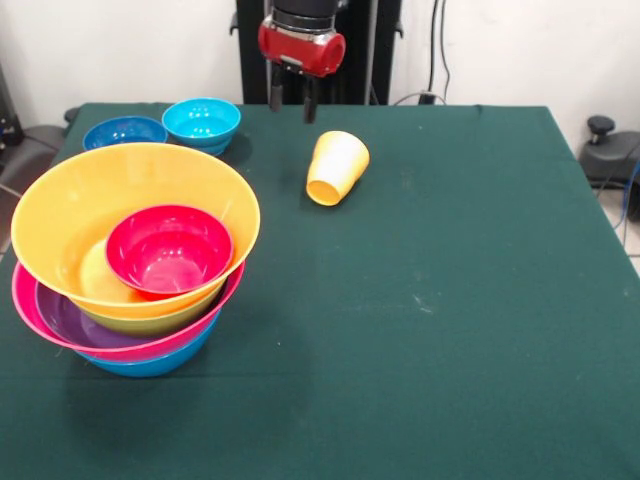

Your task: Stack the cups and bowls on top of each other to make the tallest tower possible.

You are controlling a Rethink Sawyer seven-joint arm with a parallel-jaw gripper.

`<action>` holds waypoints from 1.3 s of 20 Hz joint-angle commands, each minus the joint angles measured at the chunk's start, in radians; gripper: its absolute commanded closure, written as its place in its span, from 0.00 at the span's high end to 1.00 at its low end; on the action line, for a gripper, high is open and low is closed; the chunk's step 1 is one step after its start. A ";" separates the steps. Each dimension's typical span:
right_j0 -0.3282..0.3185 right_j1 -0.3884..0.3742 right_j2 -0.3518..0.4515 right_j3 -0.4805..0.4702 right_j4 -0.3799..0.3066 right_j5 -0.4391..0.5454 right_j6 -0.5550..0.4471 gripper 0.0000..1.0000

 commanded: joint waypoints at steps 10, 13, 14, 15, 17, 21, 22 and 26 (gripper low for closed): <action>-0.116 0.080 0.060 0.084 -0.222 -0.068 0.035 1.00; -0.161 0.070 0.082 0.070 -0.252 -0.041 0.024 1.00; -0.169 0.069 0.088 0.068 -0.260 -0.037 0.024 1.00; -0.182 0.067 0.093 0.066 -0.267 -0.030 0.023 1.00; -0.192 0.073 0.093 0.060 -0.280 -0.035 0.026 1.00; -0.211 0.111 0.084 0.031 -0.310 -0.060 0.027 1.00; -0.218 0.119 0.082 0.024 -0.318 -0.063 0.027 1.00; -0.253 0.165 0.086 -0.023 -0.351 -0.069 0.019 1.00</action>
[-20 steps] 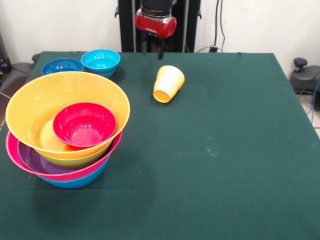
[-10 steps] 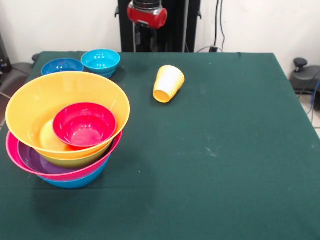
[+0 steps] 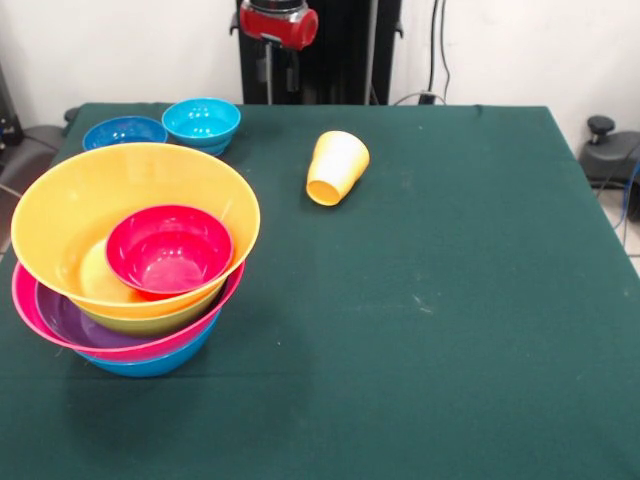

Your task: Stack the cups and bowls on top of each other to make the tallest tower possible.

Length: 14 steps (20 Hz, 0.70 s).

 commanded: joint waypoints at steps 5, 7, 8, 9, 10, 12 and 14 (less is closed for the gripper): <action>-0.072 0.136 0.092 -0.151 -0.120 -0.043 0.012 1.00; -0.100 0.126 0.111 -0.158 -0.138 -0.021 0.005 1.00; -0.114 0.118 0.123 -0.161 -0.148 -0.006 0.000 1.00; -0.128 0.111 0.134 -0.164 -0.156 0.007 -0.006 1.00; -0.147 0.104 0.153 -0.166 -0.167 0.028 -0.014 1.00; -0.172 0.101 0.178 -0.171 -0.182 0.050 -0.022 1.00; -0.181 0.105 0.183 -0.177 -0.189 0.051 -0.021 1.00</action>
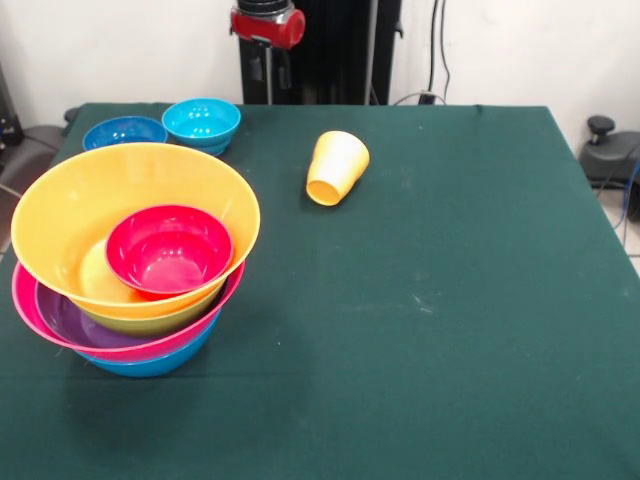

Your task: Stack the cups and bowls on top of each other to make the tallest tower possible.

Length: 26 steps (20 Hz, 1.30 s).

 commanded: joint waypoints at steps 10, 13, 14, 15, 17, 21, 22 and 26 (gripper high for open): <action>-0.082 0.030 0.198 -0.200 -0.109 0.091 -0.033 1.00; -0.101 0.022 0.226 -0.210 -0.118 0.119 -0.045 1.00; -0.104 0.020 0.232 -0.213 -0.120 0.127 -0.048 1.00; -0.110 0.017 0.241 -0.213 -0.122 0.136 -0.053 1.00; -0.125 0.015 0.258 -0.217 -0.125 0.152 -0.062 1.00; -0.148 0.015 0.279 -0.223 -0.135 0.171 -0.076 1.00; -0.154 0.017 0.283 -0.226 -0.137 0.176 -0.079 1.00; -0.179 0.017 0.298 -0.220 -0.151 0.188 -0.082 1.00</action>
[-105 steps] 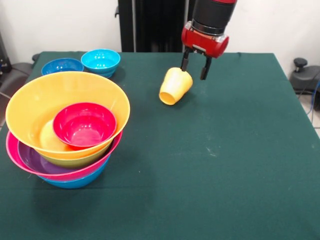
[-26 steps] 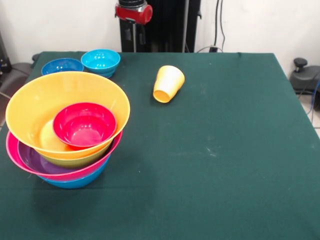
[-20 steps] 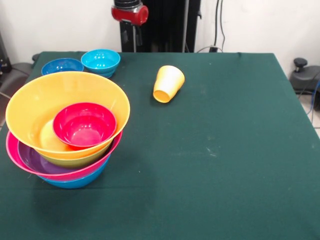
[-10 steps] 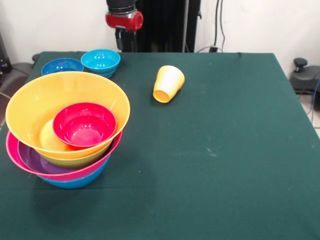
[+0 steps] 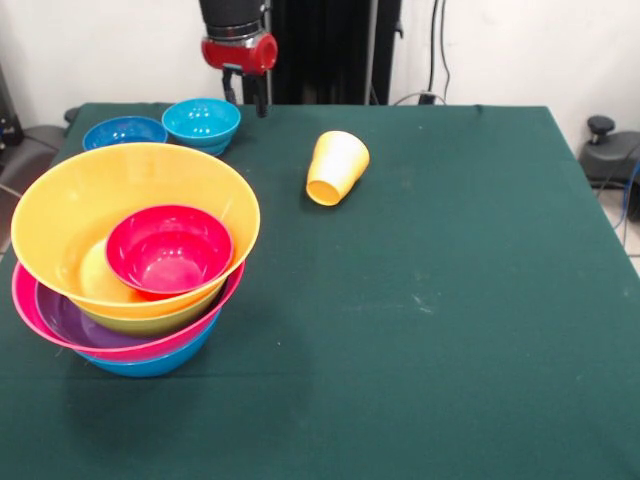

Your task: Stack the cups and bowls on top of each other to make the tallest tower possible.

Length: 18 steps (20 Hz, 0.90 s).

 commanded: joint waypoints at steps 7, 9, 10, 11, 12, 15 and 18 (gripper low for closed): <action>-0.068 -0.019 0.169 -0.098 -0.093 0.176 -0.090 1.00; -0.083 -0.046 0.193 -0.083 -0.084 0.207 -0.103 1.00; -0.085 -0.057 0.200 -0.077 -0.079 0.218 -0.106 1.00; -0.081 -0.062 0.202 -0.074 -0.072 0.227 -0.104 1.00; -0.076 -0.068 0.204 -0.071 -0.065 0.236 -0.102 1.00; -0.062 -0.127 0.213 -0.034 -0.042 0.264 -0.094 1.00; -0.080 -0.213 0.261 0.016 0.001 0.329 -0.116 1.00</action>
